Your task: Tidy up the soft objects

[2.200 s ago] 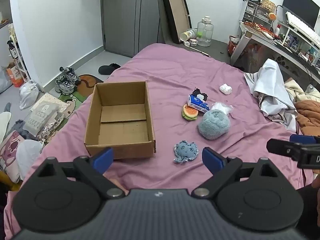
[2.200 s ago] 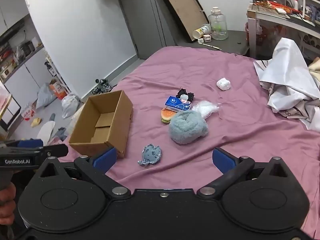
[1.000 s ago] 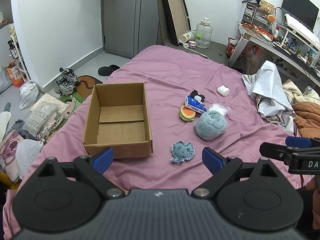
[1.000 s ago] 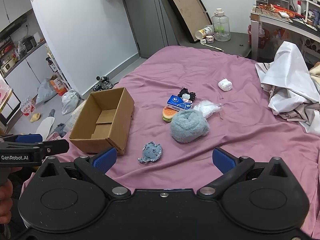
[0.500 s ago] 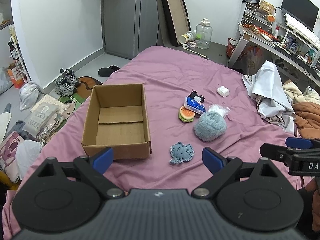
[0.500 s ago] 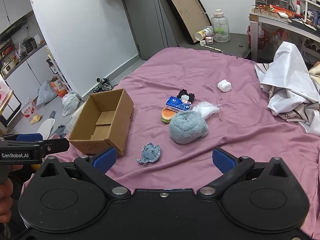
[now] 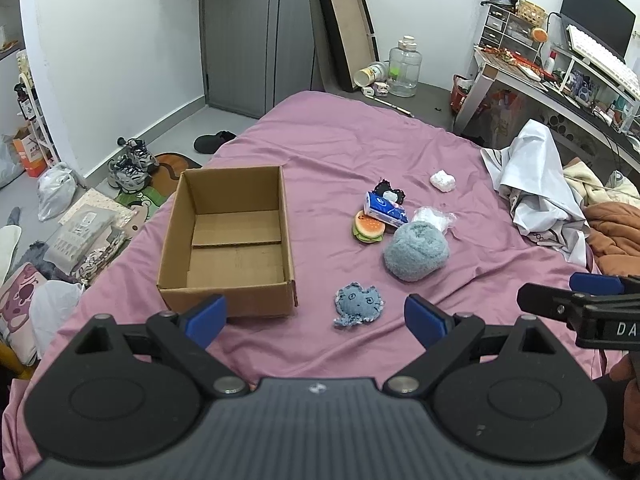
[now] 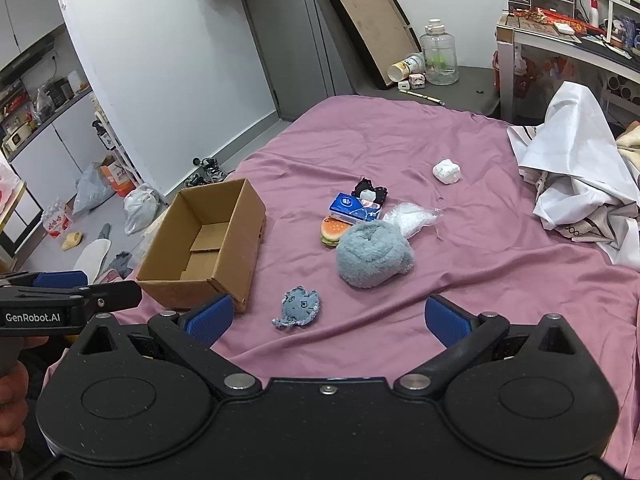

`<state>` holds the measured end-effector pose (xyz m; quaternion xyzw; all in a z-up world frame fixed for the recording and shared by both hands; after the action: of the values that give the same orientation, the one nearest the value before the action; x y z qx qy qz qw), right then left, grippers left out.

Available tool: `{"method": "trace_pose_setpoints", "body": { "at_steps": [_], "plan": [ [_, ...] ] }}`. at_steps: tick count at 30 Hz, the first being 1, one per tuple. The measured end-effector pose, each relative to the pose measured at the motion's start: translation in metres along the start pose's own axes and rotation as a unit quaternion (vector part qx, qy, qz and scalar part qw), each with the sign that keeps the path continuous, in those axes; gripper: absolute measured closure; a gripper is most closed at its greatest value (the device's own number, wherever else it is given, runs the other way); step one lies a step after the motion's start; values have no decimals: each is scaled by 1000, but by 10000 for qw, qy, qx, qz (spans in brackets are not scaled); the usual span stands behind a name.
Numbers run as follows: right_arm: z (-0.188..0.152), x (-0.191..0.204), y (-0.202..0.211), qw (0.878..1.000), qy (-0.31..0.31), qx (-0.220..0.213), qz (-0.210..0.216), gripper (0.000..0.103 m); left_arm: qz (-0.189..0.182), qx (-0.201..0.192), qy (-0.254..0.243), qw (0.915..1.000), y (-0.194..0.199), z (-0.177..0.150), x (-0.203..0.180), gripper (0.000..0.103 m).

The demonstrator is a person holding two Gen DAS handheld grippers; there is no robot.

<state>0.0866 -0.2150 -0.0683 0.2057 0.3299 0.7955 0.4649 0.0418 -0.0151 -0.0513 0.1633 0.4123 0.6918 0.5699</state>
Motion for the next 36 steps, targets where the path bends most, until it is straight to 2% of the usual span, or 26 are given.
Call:
{"method": "trace_pose_setpoints", "body": {
  "at_steps": [19,24,29,36],
  "plan": [
    [-5,-8,-3,9999,-102,-2,-36,0,5,-65,48,10000,-8,2,-4,8],
    [-5,-13,-5,9997,-222,-80,19,0,-25,-50,68,10000,-21,4,-5,8],
    [-5,-23,-11,9991,-385,-163,-116,0,-83,-17,123,9999,-35,4,-9,8],
    [-7,-40,-23,9965,-779,-282,-138,1,-176,32,-14,9998,-59,5,-26,8]
  ]
}}
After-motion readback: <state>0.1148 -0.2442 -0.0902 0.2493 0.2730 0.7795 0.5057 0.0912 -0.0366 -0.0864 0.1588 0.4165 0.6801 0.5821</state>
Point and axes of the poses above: each gripper's, at about its wrist camera, not at the fingertips, and y roughly against the way its jaws point, x to its left, z to its top, the point moved 7 cm from there along -y, roughly the way its jaws point, and after that the axes turned 15 degrees about y, right-handed, at the moved point
